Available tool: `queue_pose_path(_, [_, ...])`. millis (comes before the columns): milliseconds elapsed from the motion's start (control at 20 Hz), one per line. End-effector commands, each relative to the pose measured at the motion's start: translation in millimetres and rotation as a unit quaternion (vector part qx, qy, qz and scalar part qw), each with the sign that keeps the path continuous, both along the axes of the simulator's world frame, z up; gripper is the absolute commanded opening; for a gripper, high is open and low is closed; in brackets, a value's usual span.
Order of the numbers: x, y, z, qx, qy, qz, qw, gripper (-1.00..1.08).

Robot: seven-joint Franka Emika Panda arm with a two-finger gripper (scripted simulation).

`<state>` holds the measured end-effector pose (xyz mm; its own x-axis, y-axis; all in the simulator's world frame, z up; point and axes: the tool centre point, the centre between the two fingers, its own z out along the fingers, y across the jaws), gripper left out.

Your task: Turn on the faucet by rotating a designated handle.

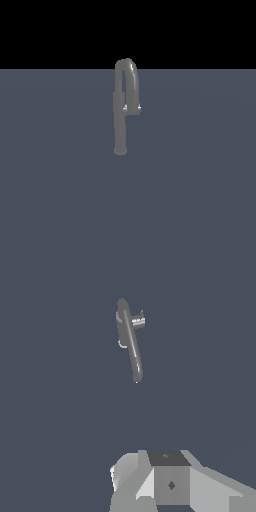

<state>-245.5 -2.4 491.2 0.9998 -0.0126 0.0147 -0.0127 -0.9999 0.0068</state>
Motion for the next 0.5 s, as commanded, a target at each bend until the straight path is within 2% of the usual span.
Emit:
queue_pose_path(0, [0.0, 0.0, 0.0, 0.000, 0.000, 0.000, 1.0000, -1.00])
queue_pose_path(450, [10.1, 1.2, -1.4, 0.012, 0.015, -0.012, 0.9997, -1.00])
